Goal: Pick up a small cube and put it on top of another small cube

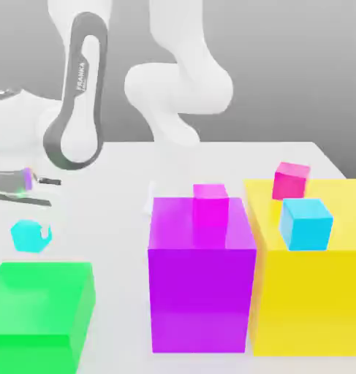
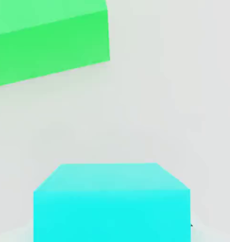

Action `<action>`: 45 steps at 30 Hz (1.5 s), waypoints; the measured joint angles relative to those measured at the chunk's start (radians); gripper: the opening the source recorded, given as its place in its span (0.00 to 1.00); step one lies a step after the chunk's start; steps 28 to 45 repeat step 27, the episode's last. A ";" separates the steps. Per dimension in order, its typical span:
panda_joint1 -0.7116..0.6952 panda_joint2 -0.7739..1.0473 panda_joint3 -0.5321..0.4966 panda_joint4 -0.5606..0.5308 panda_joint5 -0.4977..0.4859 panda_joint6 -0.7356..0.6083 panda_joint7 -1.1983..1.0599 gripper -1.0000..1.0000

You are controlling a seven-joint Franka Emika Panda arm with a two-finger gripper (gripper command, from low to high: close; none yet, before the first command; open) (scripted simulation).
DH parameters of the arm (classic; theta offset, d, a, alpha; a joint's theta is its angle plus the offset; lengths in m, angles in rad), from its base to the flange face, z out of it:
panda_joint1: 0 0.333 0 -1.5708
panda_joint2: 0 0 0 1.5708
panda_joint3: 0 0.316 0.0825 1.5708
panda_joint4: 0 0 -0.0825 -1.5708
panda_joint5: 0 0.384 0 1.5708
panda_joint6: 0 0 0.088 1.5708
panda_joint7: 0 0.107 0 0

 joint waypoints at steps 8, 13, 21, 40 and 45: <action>0.227 -0.222 0.169 0.111 -0.031 -0.340 -0.149 0.00; 0.336 -0.384 0.308 0.179 -0.105 -0.554 -0.208 0.00; 0.469 -0.566 0.483 0.210 -0.175 -0.765 -0.287 0.00; 0.472 -0.530 0.482 0.133 -0.175 -0.654 -0.291 1.00; 0.472 -0.530 0.482 0.133 -0.175 -0.654 -0.291 1.00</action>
